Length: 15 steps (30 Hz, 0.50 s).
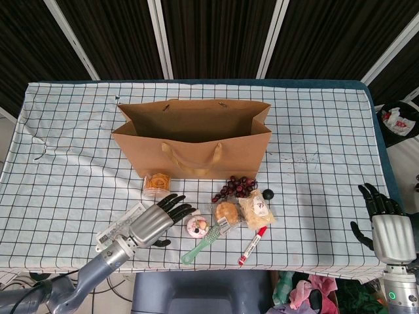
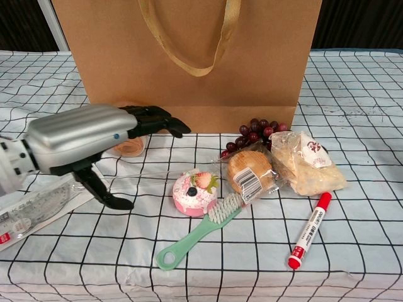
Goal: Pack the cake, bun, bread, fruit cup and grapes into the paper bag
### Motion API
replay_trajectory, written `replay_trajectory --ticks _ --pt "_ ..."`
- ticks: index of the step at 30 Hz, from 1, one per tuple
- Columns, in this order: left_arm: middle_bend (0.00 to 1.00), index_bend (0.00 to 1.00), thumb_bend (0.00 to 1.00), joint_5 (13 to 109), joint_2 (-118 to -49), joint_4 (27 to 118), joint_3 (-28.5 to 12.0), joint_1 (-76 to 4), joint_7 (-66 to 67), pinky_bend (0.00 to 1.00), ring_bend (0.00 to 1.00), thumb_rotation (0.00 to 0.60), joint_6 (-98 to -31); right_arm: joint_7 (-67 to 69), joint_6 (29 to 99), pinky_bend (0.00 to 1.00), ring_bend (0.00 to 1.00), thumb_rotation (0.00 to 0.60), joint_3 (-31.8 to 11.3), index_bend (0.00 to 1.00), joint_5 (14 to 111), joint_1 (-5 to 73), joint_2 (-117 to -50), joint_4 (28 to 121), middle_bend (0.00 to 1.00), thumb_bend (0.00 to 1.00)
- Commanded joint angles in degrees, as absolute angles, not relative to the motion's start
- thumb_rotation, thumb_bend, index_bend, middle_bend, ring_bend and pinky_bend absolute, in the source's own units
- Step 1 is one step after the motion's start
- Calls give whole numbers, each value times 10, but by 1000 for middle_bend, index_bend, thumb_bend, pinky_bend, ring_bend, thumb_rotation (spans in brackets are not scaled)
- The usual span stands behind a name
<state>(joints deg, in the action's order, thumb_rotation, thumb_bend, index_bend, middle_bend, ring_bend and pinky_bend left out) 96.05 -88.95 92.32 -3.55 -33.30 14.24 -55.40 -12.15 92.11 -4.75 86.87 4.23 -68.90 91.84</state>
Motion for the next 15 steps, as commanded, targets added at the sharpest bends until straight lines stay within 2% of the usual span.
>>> replay_trajectory --ticks 1,9,15 --pt "175 134 99 928 -929 901 -54 -362 168 101 14 600 -514 -121 913 274 213 600 -47 116 863 43 -687 921 119 232" --pt "213 144 141 880 -990 844 -69 -390 191 119 52 600 -477 -108 905 274 213 600 -51 116 856 43 -681 919 119 232" --pt "238 165 190 872 -1009 813 -66 -396 199 127 70 600 -482 -101 904 273 213 600 -51 116 858 43 -681 915 120 232"
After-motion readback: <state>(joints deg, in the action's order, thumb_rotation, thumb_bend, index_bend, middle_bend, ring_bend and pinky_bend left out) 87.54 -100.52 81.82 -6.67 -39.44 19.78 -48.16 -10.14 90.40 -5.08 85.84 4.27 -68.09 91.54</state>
